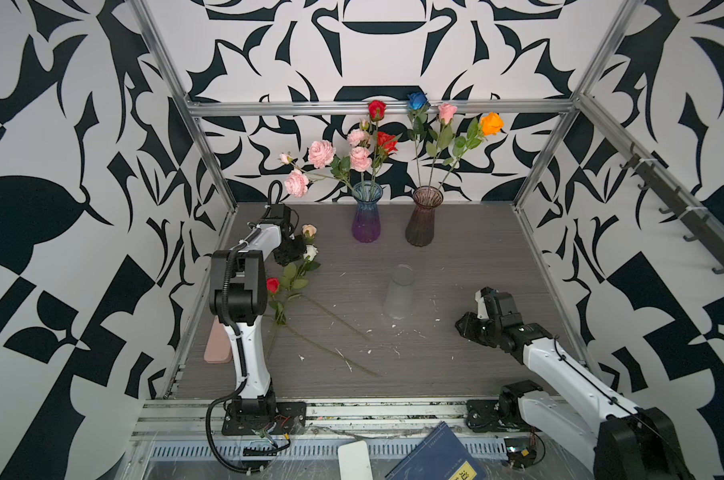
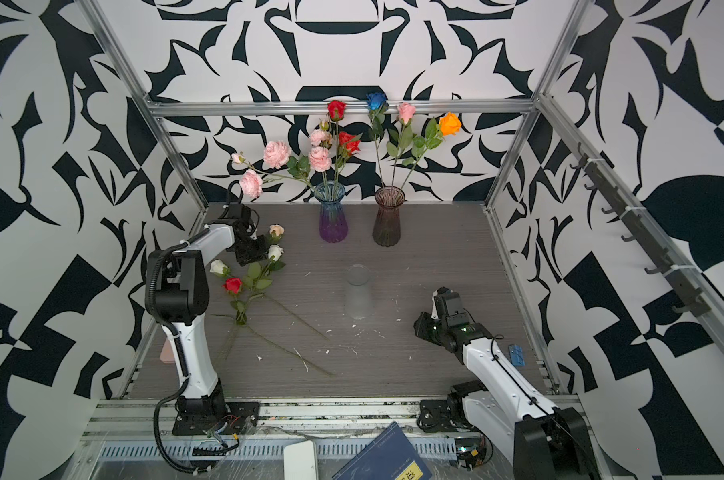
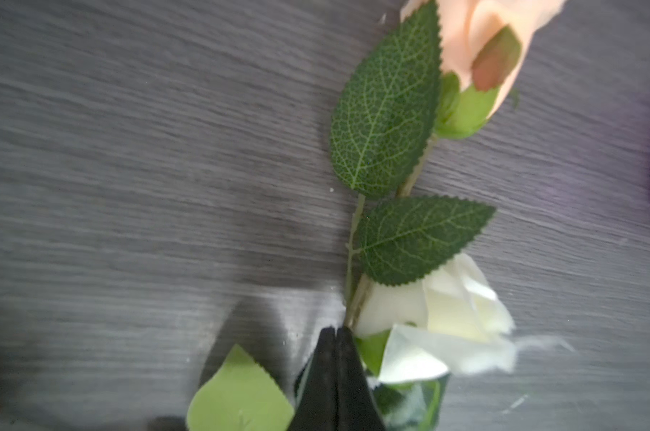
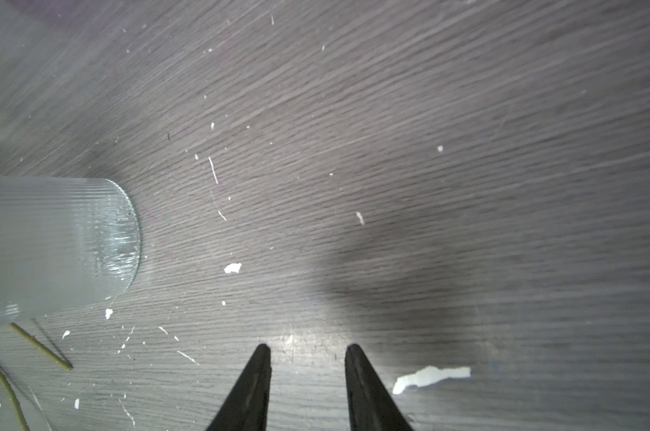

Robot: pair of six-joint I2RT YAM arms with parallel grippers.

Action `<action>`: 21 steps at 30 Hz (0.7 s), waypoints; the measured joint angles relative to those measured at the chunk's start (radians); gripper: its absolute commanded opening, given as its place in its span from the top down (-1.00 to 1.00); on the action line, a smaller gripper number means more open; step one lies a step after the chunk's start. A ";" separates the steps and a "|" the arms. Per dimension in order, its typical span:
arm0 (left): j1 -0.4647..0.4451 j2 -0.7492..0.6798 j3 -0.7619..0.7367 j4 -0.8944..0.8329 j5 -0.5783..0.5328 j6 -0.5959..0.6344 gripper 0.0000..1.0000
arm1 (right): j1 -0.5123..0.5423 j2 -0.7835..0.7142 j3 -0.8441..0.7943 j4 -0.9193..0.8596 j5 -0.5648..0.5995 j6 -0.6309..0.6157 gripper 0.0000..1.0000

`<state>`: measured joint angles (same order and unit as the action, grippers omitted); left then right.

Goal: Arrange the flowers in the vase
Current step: 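Close the left gripper on the white and peach rose stem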

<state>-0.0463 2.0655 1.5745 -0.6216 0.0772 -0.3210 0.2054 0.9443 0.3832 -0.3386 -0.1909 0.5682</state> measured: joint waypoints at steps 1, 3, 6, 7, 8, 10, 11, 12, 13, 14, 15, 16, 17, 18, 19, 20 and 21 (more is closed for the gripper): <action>0.000 -0.018 0.000 -0.001 0.002 -0.003 1.00 | 0.000 0.000 0.000 0.000 0.000 0.000 0.25; 0.000 -0.070 0.004 0.000 0.002 -0.008 1.00 | 0.000 0.000 0.000 0.000 0.000 0.000 0.25; 0.000 -0.129 0.040 -0.001 0.003 -0.011 1.00 | 0.000 0.000 0.000 0.000 0.000 0.000 0.25; 0.000 -0.140 0.053 0.001 0.003 -0.011 1.00 | 0.000 0.000 0.000 0.000 0.000 0.000 0.25; 0.000 -0.149 0.062 0.006 0.003 -0.010 1.00 | 0.000 0.000 0.000 0.000 0.000 0.000 0.25; 0.000 -0.157 0.061 0.013 0.005 -0.010 0.77 | 0.000 0.000 0.000 0.000 0.000 0.000 0.25; 0.000 -0.157 0.054 0.016 0.008 -0.010 0.56 | 0.001 0.000 0.000 0.000 0.000 0.000 0.25; 0.000 -0.154 0.042 0.017 0.012 -0.012 0.45 | 0.002 0.000 0.000 0.000 0.000 0.000 0.25; 0.000 -0.151 0.031 0.015 0.016 -0.010 0.38 | 0.002 0.000 0.000 0.000 0.000 0.000 0.25; 0.000 -0.144 0.019 0.013 0.021 -0.011 0.33 | 0.002 0.000 0.000 0.000 0.000 0.000 0.25; 0.000 -0.132 0.010 0.011 0.024 -0.011 0.33 | 0.004 0.000 0.000 0.000 0.000 0.000 0.25; 0.000 -0.124 0.002 0.013 0.026 -0.008 0.33 | 0.004 0.000 0.000 0.000 0.000 0.000 0.25; 0.000 -0.114 -0.006 0.012 0.027 -0.006 0.34 | 0.005 0.000 0.000 0.000 0.000 0.000 0.25; 0.000 -0.106 -0.016 0.011 0.028 -0.006 0.36 | 0.005 0.000 0.000 0.000 0.000 0.000 0.25; 0.000 -0.097 -0.022 0.010 0.029 -0.006 0.39 | 0.006 0.000 0.000 0.000 0.000 0.000 0.25; 0.000 -0.088 -0.026 0.011 0.030 -0.003 0.44 | 0.006 0.000 0.000 0.000 0.000 0.000 0.25; 0.000 -0.079 -0.027 0.011 0.032 -0.001 0.49 | 0.006 0.000 0.000 0.000 0.000 0.000 0.25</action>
<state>-0.0463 1.9869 1.5478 -0.6106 0.1089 -0.3222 0.2111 0.9440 0.3832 -0.3386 -0.1909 0.5682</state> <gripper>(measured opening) 0.289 0.374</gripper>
